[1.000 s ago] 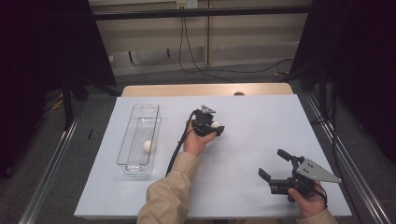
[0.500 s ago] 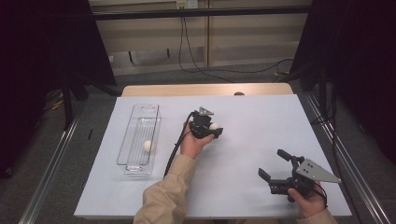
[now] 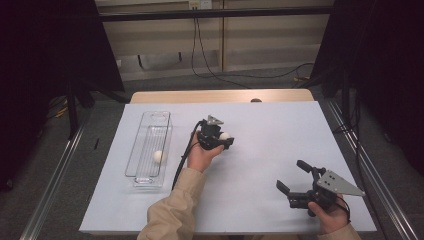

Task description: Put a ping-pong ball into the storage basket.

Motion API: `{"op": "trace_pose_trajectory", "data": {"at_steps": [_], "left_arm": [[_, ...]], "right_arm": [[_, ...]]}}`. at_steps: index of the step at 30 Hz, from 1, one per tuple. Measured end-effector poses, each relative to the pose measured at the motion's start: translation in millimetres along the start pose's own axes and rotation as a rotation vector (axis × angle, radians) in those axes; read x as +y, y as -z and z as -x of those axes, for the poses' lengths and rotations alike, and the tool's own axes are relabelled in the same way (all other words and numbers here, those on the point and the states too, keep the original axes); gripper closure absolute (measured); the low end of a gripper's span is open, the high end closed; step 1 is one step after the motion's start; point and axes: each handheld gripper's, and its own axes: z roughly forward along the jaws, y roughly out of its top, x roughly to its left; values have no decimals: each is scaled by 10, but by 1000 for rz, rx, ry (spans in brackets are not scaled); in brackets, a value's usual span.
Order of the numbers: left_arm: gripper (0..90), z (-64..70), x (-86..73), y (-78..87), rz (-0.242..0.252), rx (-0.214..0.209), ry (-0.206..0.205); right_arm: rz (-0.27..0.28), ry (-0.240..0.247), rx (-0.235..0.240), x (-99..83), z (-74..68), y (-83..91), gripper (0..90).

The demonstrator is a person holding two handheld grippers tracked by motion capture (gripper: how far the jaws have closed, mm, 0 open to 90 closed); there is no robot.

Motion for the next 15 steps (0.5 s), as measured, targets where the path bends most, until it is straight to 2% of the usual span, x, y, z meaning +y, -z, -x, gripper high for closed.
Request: {"op": "trace_pose_trajectory", "data": {"at_steps": [3, 6, 9, 10, 15], "left_arm": [[511, -21, -22, 28, 2, 4, -5], [511, -33, -46, 46, 0, -3, 10], [511, -52, -56, 78, -9, -5, -5], [511, -48, -58, 85, -2, -6, 8], [511, -56, -56, 138, 3, -5, 7]], "right_arm": [[0, 1, 0, -2, -3, -2, 15], [-1, 3, 0, 0, -3, 0, 15], [-1, 2, 1, -1, 0, -3, 15], [-2, 6, 1, -2, 3, -4, 15], [1, 3, 0, 1, 7, 8, 14]]}}
